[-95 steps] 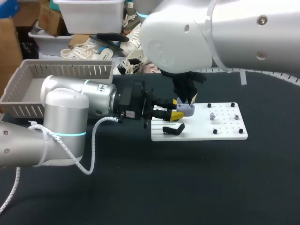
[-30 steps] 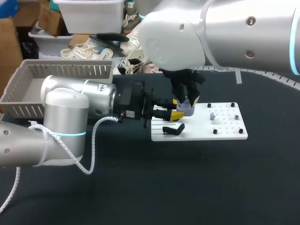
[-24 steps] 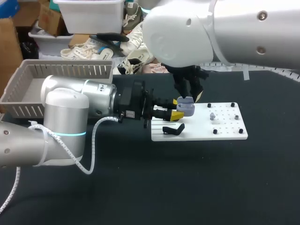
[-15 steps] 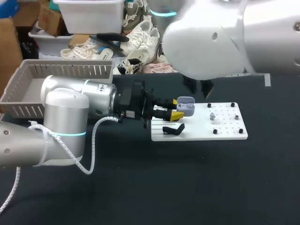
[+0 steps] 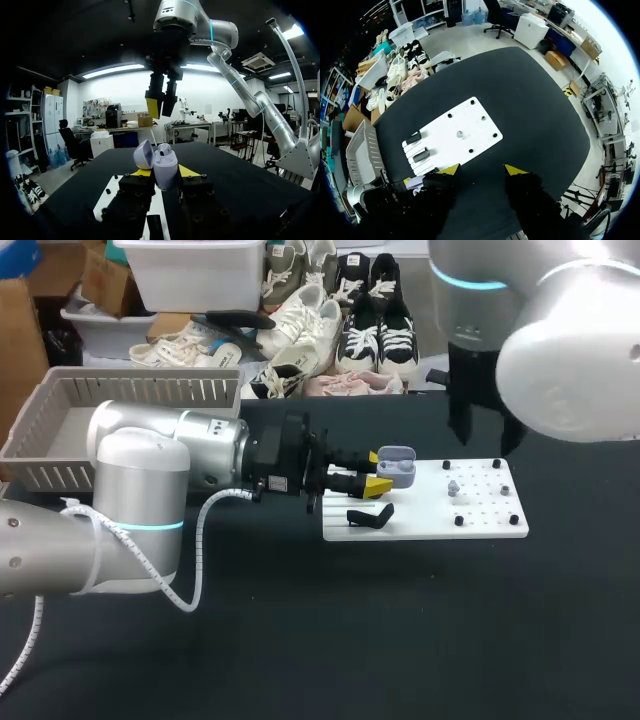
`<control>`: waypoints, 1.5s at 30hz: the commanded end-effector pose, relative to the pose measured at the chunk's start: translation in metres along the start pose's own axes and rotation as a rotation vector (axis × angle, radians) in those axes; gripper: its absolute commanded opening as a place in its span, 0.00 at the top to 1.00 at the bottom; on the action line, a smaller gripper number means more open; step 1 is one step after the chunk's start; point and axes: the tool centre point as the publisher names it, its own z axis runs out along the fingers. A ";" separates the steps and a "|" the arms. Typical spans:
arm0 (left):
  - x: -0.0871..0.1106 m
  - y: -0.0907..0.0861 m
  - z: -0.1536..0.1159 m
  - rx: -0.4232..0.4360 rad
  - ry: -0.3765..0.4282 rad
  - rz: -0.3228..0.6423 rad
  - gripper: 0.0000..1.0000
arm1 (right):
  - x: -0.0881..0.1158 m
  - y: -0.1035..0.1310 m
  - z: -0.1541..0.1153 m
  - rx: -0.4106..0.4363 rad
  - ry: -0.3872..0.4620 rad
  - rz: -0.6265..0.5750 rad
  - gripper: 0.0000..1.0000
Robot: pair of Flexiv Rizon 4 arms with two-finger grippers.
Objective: Pick up each earbud case from the left stands, insert the matching earbuds, close the lid, and place the case in the box.
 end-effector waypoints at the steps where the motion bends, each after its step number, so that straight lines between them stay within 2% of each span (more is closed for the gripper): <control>1: 0.001 0.001 0.000 0.003 -0.001 0.000 1.00 | -0.008 -0.008 0.009 -0.228 0.017 -0.011 0.51; 6: 0.001 0.001 0.000 0.003 -0.001 0.000 1.00 | -0.010 -0.001 0.021 -0.264 0.035 -0.074 0.51; 9: 0.001 0.001 0.000 0.003 -0.001 0.000 1.00 | -0.009 0.003 0.028 -0.278 0.034 -0.113 0.44; 13: 0.001 0.001 0.000 0.003 -0.001 0.000 1.00 | -0.009 0.006 0.037 -0.309 0.028 -0.150 0.50; 18: 0.001 0.001 0.000 0.003 -0.001 0.000 1.00 | -0.007 0.010 0.046 -0.320 0.019 -0.181 0.49; 19: 0.001 0.001 0.000 0.003 -0.001 0.000 1.00 | -0.005 0.012 0.050 -0.316 0.017 -0.190 0.47; 23: 0.001 0.001 0.000 0.003 -0.001 0.000 1.00 | 0.001 0.018 0.062 -0.291 0.024 -0.202 0.24; 26: 0.001 0.001 0.000 0.003 -0.001 0.000 1.00 | 0.003 0.022 0.071 -0.268 0.027 -0.188 0.21; 28: 0.001 0.001 0.000 0.003 -0.001 0.000 1.00 | 0.003 0.023 0.077 -0.253 0.040 -0.174 0.22; 32: 0.001 0.001 0.000 0.003 -0.001 0.000 1.00 | 0.002 0.026 0.088 -0.234 0.052 -0.145 0.33; 35: 0.001 0.001 0.000 0.003 -0.001 0.000 1.00 | 0.000 0.030 0.095 -0.218 0.071 -0.106 0.51; 38: 0.001 0.001 0.000 0.003 -0.001 0.000 1.00 | 0.000 0.034 0.102 -0.203 0.082 -0.080 0.52; 45: 0.001 0.001 0.000 0.003 -0.001 0.000 1.00 | 0.001 0.042 0.119 -0.164 0.088 -0.049 0.48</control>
